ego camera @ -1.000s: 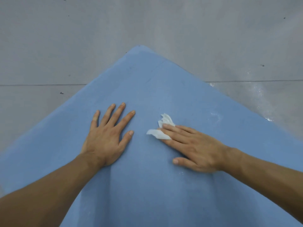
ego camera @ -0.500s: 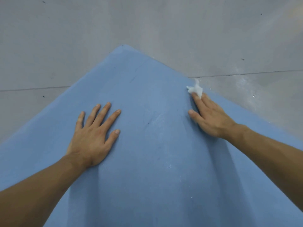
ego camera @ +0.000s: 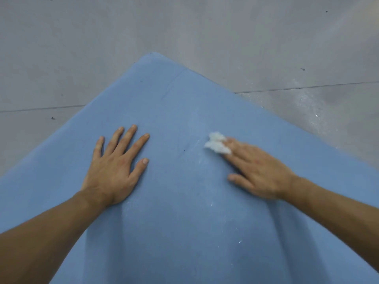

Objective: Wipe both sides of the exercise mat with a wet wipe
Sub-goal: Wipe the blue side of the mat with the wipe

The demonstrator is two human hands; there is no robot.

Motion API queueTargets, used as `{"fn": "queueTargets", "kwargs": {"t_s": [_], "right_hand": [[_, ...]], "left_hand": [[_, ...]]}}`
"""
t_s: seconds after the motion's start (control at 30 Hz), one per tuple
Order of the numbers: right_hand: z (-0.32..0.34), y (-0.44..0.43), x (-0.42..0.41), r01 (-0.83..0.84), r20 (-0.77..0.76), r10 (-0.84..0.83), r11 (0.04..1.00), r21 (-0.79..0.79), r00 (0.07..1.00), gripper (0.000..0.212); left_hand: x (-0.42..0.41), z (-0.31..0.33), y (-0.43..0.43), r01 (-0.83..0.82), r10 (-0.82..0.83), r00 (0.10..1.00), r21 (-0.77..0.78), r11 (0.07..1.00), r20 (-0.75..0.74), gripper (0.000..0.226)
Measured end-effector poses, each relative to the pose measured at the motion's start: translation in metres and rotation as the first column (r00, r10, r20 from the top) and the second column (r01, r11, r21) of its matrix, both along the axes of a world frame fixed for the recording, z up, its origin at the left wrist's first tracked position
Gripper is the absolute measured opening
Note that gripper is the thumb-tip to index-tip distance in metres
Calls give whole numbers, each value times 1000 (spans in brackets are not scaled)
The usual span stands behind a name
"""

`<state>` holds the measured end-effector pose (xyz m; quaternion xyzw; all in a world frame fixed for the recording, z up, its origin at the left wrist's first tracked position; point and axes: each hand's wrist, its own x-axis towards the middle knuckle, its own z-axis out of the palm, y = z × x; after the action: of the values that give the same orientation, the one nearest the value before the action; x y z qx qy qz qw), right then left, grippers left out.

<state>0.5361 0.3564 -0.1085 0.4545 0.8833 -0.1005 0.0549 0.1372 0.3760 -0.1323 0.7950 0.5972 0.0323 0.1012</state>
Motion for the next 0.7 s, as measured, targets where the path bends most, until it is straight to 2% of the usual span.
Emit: {"fn": "queueTargets", "kwargs": {"t_s": [0.07, 0.13, 0.23, 0.33, 0.47, 0.57, 0.7], "right_hand": [[1, 24, 21, 264, 30, -264, 964, -3, 964, 81], [5, 40, 41, 468, 10, -468, 883, -19, 884, 83], [7, 47, 53, 562, 1, -565, 821, -102, 825, 83], [3, 35, 40, 472, 15, -473, 876, -97, 881, 86], [4, 3, 11, 329, -26, -332, 940, -94, 943, 79], [9, -28, -6, 167, -29, -171, 980, -109, 985, 80], [15, -77, -26, -12, -53, 4, 989, -149, 999, 85]], "left_hand": [[0, 0, 0, 1, -1, 1000, 3, 1000, -7, 63], [0, 0, 0, -2, 2, 1000, 1, 1000, -12, 63], [0, 0, 0, -3, 3, 1000, 1, 1000, -10, 63], [0, 0, 0, -2, 2, 1000, 0, 1000, -11, 64], [0, 1, 1, -9, 9, 1000, -10, 1000, -27, 67], [2, 2, 1, -12, 12, 999, -22, 1000, -32, 71], [3, 3, 0, -27, 27, 999, -23, 999, -34, 72]]}}
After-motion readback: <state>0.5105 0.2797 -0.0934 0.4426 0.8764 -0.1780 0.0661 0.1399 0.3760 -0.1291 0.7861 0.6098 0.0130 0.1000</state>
